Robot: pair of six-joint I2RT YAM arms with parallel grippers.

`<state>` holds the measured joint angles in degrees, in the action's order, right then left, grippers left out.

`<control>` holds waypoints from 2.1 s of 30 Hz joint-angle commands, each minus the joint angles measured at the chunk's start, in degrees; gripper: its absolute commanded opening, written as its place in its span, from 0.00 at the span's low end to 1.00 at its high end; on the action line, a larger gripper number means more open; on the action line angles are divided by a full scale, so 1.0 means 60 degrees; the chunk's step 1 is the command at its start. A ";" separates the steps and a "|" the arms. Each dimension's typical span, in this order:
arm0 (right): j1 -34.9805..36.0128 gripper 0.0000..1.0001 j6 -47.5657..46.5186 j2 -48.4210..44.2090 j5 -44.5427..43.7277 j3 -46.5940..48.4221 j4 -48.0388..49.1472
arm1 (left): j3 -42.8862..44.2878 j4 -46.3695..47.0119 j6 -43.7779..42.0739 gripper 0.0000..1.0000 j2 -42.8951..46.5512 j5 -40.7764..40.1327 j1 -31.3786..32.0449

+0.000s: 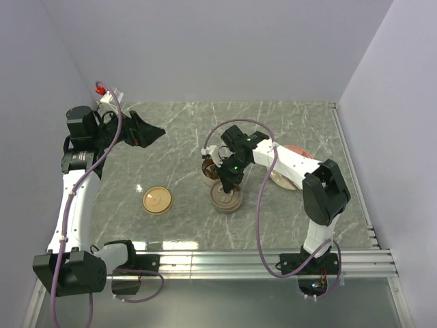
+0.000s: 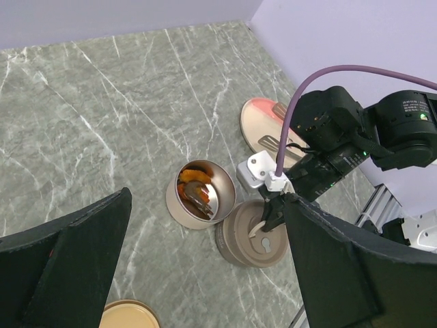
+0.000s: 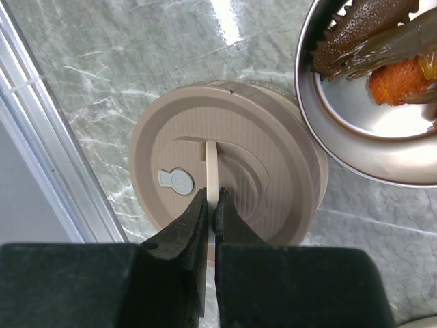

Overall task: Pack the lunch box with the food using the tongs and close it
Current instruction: Put the lid back on the lunch box, then move the lunch box

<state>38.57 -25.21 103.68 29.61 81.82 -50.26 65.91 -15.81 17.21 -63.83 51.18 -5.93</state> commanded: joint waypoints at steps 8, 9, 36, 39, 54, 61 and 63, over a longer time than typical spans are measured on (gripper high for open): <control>-0.0319 0.00 -0.0207 -0.0244 0.0427 -0.0087 0.0349 | -0.0101 0.0409 0.0119 1.00 -0.0069 0.0288 -0.0007; -0.0348 0.00 -0.0236 -0.0229 0.0442 -0.0087 0.0349 | -0.0101 0.0424 0.0149 0.99 -0.0084 0.0303 -0.0007; -0.0495 0.00 -0.0105 -0.0200 0.0749 -0.0527 0.0510 | -0.0130 0.0629 0.0178 0.99 -0.0230 0.0435 -0.0022; -0.0524 0.00 -0.0134 -0.0010 0.0851 -0.0366 0.0452 | -0.0116 0.0614 0.0193 0.99 -0.0245 0.0464 -0.0022; -0.0642 0.00 0.0743 -0.0126 0.0267 -0.1448 0.1637 | -0.0101 0.0614 0.0149 1.00 -0.0274 0.0391 -0.0022; -0.0729 0.00 0.2194 -0.0407 -0.0422 -0.2270 0.2079 | -0.0218 0.0688 0.0208 0.99 -0.0245 0.0391 -0.0007; -0.0962 0.00 0.2326 -0.0230 -0.0437 -0.2211 0.1581 | -0.0204 0.0629 0.0164 0.99 -0.0274 0.0406 -0.0007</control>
<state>34.44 -14.26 99.83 32.88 70.39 -38.22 64.84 -14.04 17.91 -65.52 52.64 -5.93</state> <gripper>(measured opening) 0.050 0.994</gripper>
